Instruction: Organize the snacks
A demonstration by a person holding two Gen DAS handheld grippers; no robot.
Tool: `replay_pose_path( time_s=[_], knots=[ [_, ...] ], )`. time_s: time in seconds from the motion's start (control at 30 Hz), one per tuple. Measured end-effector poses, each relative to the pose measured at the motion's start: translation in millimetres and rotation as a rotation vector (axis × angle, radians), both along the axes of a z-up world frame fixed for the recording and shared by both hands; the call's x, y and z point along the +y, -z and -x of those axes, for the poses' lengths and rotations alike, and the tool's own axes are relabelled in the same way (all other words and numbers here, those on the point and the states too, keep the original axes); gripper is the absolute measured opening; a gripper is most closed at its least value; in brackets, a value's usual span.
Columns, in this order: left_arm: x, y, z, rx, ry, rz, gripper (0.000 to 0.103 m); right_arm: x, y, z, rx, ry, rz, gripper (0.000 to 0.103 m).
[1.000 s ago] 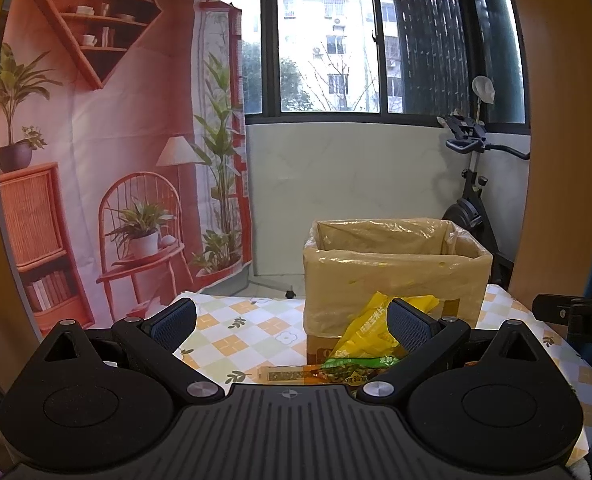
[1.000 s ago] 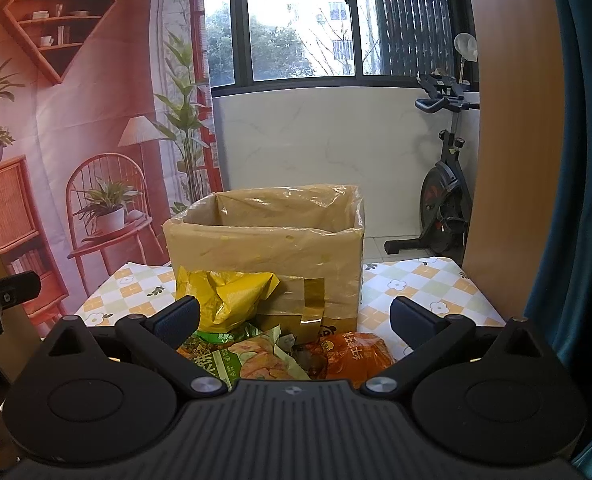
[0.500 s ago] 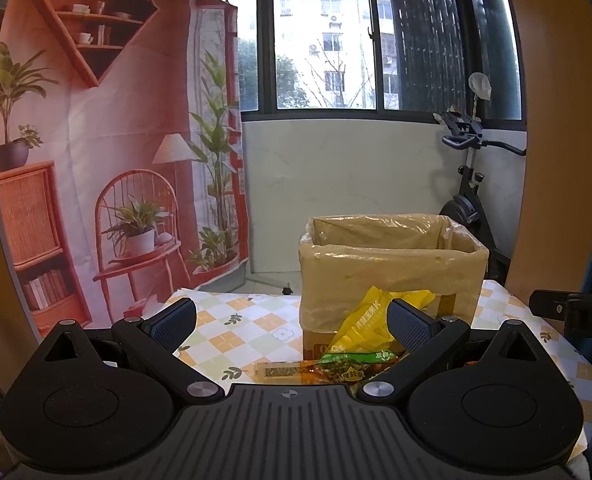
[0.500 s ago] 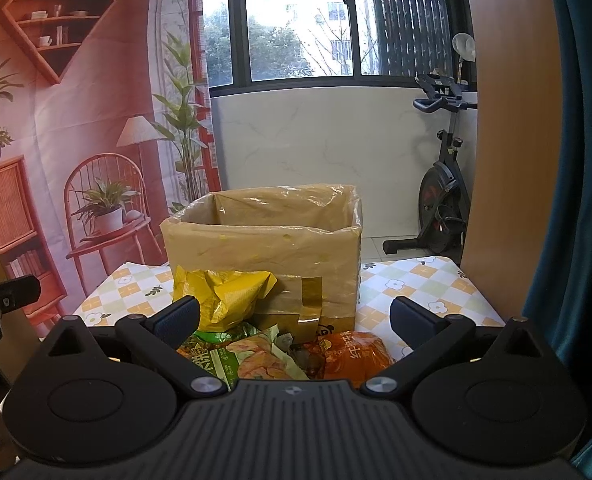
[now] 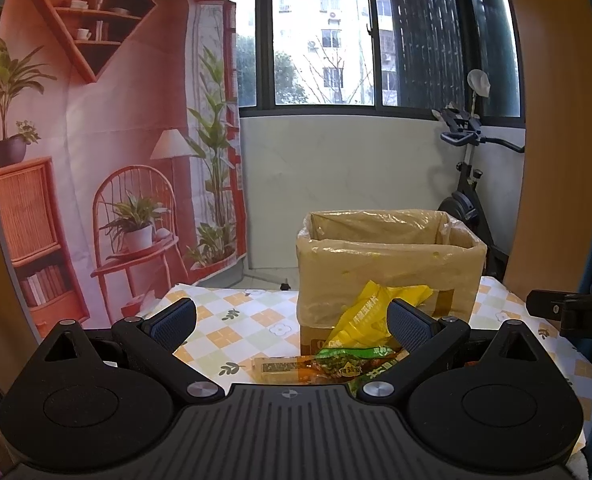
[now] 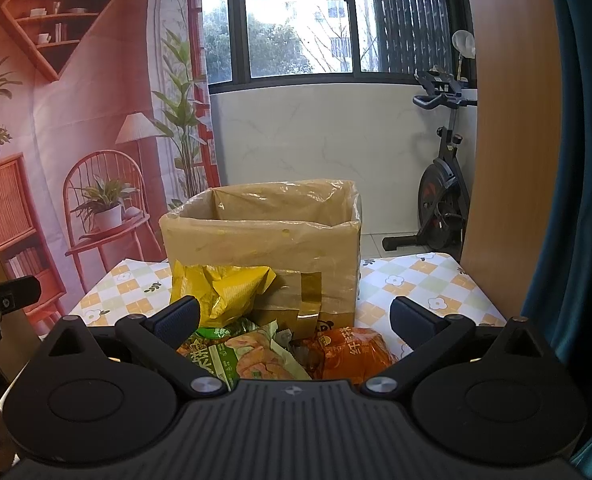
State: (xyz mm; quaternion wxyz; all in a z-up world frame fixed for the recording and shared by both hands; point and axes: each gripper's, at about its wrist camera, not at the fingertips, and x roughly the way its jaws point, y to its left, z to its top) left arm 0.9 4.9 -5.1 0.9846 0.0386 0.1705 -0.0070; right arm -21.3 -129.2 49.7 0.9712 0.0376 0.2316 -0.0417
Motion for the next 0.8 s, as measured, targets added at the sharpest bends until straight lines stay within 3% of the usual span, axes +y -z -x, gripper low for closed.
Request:
replay_pose_path(
  time_s=[0.8],
  knots=[
    [-1.6,2.4,-1.6,0.01,0.006,0.003,0.102,-0.8,5.2,-0.3,0.005,0.005,-0.003,0.103]
  ],
)
